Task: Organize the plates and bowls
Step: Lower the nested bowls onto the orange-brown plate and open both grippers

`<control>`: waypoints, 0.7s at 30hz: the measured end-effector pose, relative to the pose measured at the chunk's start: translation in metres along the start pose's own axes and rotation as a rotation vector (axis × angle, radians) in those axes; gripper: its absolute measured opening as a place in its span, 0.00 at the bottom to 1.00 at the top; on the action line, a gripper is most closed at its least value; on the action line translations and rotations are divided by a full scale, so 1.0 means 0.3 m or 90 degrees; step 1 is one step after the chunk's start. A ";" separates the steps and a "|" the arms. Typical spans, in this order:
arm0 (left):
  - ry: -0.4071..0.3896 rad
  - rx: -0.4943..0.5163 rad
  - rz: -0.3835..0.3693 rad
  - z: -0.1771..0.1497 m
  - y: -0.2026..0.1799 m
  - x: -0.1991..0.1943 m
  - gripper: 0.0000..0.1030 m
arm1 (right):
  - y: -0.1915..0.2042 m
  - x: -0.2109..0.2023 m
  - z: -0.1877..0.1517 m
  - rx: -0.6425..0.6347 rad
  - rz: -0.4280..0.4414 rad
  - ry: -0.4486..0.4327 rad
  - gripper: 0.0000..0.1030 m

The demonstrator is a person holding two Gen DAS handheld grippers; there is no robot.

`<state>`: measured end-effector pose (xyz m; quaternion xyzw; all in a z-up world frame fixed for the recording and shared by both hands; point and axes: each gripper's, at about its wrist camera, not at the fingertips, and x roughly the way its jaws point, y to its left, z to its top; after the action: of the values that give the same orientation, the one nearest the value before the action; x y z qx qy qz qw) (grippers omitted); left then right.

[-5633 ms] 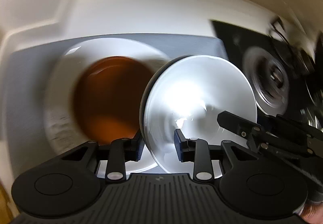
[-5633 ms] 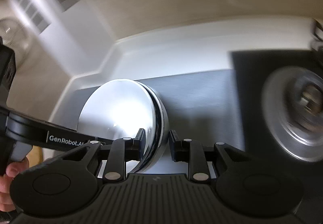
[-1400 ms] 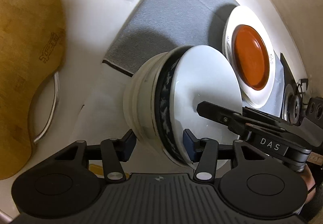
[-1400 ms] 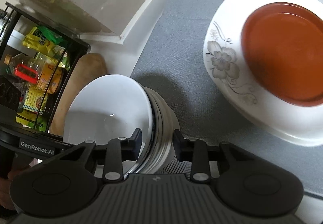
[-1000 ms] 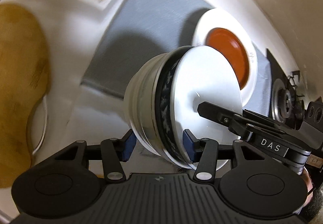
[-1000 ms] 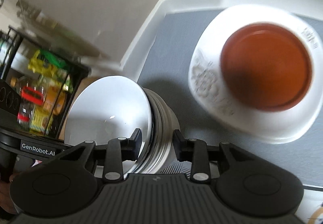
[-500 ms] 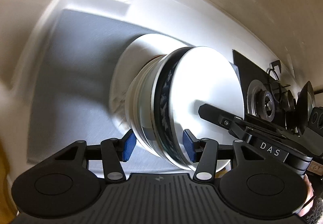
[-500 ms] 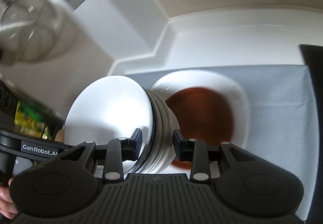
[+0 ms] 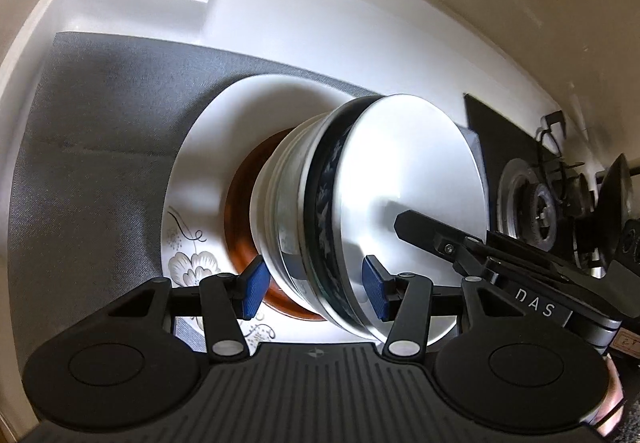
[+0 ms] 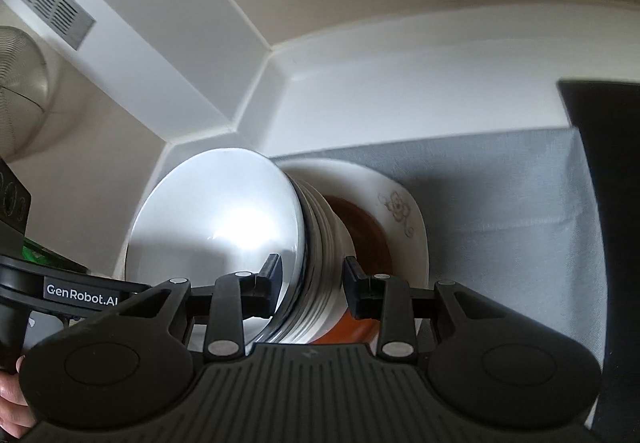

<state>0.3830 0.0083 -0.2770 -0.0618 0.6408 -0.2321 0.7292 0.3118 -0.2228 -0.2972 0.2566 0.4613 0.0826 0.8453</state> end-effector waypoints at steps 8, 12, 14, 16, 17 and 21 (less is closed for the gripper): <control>-0.008 0.008 -0.023 -0.011 0.040 0.055 0.53 | -0.003 0.041 -0.043 0.017 -0.023 -0.006 0.37; -0.026 0.039 -0.033 -0.019 0.046 0.048 0.54 | 0.011 0.037 -0.060 0.018 -0.037 -0.020 0.41; -0.037 0.048 -0.030 -0.025 0.040 0.039 0.56 | 0.011 0.034 -0.074 0.037 -0.038 -0.025 0.43; -0.062 0.048 -0.005 -0.044 0.037 0.008 0.60 | 0.032 0.014 -0.097 0.029 -0.071 -0.040 0.52; -0.078 0.048 0.011 -0.059 0.028 -0.018 0.66 | 0.051 -0.005 -0.107 0.020 -0.088 -0.054 0.52; -0.182 0.077 0.084 -0.167 -0.039 -0.196 0.89 | 0.127 -0.146 -0.149 0.011 -0.145 -0.104 0.65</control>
<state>0.3276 0.0328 -0.2277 -0.0076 0.5184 -0.2105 0.8288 0.2543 -0.1908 -0.2652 0.2153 0.4181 -0.0390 0.8817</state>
